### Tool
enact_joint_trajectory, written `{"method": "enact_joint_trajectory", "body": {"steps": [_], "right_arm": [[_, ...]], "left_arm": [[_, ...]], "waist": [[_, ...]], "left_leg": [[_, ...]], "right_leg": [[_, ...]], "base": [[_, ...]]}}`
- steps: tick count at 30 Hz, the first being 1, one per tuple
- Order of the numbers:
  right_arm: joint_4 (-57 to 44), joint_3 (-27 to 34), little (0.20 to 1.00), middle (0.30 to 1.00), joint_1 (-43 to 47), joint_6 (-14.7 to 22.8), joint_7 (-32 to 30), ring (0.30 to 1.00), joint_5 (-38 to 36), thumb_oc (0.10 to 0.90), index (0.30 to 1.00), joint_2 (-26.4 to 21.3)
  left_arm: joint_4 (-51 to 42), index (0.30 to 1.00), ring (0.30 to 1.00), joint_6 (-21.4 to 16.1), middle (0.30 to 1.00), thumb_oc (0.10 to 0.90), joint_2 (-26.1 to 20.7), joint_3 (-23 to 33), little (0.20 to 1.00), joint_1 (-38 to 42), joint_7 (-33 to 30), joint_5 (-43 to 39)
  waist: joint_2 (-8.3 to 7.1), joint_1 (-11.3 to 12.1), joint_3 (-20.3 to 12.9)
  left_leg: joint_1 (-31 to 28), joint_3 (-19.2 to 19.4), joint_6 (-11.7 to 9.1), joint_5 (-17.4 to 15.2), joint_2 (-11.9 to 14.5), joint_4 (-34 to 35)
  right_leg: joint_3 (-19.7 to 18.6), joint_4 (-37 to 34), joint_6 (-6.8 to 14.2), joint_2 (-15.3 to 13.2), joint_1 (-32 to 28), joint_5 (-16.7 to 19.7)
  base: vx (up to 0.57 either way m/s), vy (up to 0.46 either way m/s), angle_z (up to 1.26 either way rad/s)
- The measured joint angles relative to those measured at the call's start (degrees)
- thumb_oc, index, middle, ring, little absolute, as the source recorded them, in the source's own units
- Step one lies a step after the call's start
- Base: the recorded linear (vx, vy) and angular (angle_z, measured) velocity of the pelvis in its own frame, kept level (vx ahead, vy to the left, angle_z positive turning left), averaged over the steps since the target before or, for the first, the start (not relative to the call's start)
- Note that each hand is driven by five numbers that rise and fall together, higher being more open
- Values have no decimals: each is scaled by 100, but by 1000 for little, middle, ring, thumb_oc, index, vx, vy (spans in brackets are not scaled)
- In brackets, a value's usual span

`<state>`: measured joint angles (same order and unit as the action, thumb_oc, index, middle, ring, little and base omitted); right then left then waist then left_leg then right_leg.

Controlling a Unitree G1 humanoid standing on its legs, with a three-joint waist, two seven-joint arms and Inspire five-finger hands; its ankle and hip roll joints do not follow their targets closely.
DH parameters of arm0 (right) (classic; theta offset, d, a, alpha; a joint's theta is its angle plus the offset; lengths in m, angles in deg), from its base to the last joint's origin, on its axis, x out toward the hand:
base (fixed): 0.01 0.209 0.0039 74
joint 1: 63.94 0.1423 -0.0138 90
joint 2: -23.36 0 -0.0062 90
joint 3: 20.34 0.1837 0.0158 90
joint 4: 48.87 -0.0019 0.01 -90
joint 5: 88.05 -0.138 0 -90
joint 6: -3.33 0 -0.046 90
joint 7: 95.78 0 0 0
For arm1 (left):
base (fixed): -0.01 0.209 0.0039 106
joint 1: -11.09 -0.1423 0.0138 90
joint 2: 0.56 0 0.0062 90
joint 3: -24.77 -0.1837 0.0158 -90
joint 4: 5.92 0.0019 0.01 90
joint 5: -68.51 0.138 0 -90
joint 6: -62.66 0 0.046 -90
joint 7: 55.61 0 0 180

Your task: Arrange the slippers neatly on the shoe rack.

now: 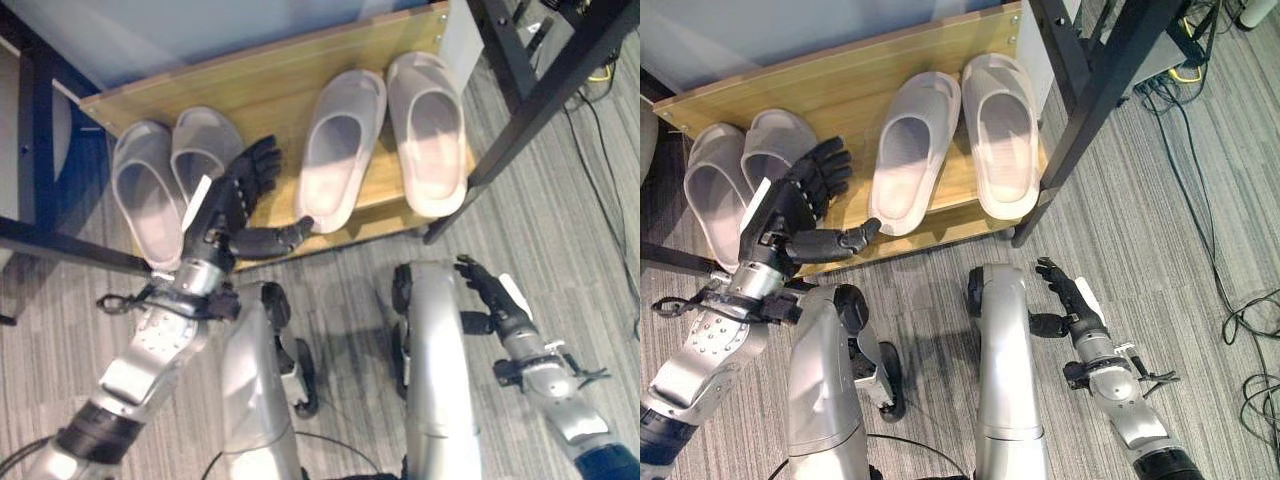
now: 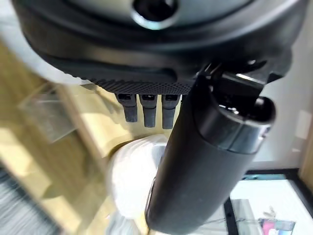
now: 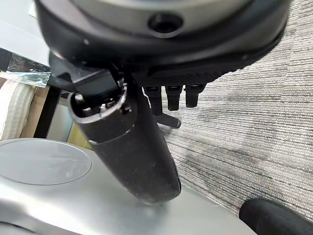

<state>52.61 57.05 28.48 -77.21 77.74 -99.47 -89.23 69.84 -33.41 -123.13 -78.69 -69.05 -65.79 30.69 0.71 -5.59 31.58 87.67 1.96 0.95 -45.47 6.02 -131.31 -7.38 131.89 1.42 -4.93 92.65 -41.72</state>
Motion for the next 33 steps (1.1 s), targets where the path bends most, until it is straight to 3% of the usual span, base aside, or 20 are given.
{"method": "enact_joint_trajectory", "body": {"steps": [12,21,33], "right_arm": [[-14,42,900,900,30,-121,242,900,2,800,900,0],[-26,24,900,900,111,-183,219,900,19,800,900,0],[-23,-86,900,900,246,-220,164,900,28,800,900,1]], "left_arm": [[-231,900,900,328,900,800,15,23,900,-197,403,-241],[-88,900,900,445,900,800,671,-513,900,522,303,-222],[77,900,900,444,900,800,901,-723,900,980,159,-187]], "waist": [[10,-38,1],[51,-86,5],[51,-197,5]], "left_leg": [[-77,3,4,-48,1,-19],[-149,32,14,-123,8,-65],[-188,50,18,-129,64,-50]], "right_leg": [[-9,13,-2,20,-59,-7],[-36,29,41,37,-107,-23],[-53,28,40,69,-110,-25]], "base": [[0,0,0],[0,0,0],[0,0,0]]}}
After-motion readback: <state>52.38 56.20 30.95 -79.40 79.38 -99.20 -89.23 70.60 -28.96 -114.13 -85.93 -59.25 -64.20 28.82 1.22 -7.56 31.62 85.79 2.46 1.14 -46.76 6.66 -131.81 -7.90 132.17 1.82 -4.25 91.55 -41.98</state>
